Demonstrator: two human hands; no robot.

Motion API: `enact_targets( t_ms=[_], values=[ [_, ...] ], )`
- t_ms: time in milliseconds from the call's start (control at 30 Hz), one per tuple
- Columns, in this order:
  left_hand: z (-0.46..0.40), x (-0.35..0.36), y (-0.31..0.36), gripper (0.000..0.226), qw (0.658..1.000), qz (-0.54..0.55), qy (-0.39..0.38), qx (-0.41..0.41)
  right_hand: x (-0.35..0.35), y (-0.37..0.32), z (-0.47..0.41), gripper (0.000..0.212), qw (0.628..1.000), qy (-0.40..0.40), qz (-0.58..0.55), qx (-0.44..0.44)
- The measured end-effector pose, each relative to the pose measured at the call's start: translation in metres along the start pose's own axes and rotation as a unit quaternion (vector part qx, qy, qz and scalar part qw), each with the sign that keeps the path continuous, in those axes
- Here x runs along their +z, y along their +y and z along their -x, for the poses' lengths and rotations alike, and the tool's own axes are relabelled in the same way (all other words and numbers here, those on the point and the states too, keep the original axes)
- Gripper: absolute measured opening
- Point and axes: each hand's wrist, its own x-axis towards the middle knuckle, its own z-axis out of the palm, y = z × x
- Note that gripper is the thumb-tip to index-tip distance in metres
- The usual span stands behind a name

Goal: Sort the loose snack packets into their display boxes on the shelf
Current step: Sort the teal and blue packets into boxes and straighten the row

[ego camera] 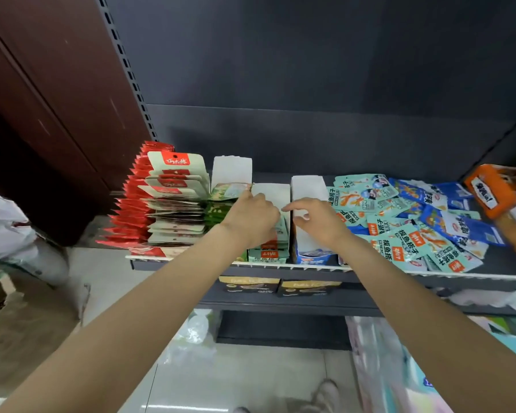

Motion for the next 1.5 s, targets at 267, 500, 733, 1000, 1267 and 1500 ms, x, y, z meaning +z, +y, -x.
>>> enact_targets(
  t_ms=[267, 500, 733, 1000, 1267, 1500],
  values=[
    [-0.045, -0.022, 0.052, 0.032, 0.93, 0.342, 0.123, -0.046, -0.042, 0.063, 0.025, 0.028, 0.983, 0.111, -0.105, 0.101],
    [-0.151, -0.014, 0.121, 0.041, 0.893, 0.445, 0.004, -0.065, -0.078, 0.148, 0.02, 0.04, 0.981, 0.091, 0.035, 0.168],
    [-0.217, 0.025, 0.15, 0.067, 0.877, 0.428, -0.135, -0.172, -0.095, 0.202, -0.028, 0.067, 0.98, -0.055, 0.112, 0.153],
    [-0.231, 0.033, 0.161, 0.047, 0.834, 0.49, -0.11, -0.228, -0.088, 0.236, -0.069, 0.054, 0.987, -0.029, 0.045, 0.151],
    [-0.224, -0.006, 0.154, 0.054, 0.777, 0.528, 0.073, -0.337, -0.109, 0.224, -0.045, 0.017, 0.92, 0.036, -0.336, 0.201],
    [-0.182, -0.051, 0.112, 0.101, 0.739, 0.566, 0.143, -0.337, -0.124, 0.173, 0.0, 0.008, 0.895, 0.006, -0.436, 0.092]
  ],
)
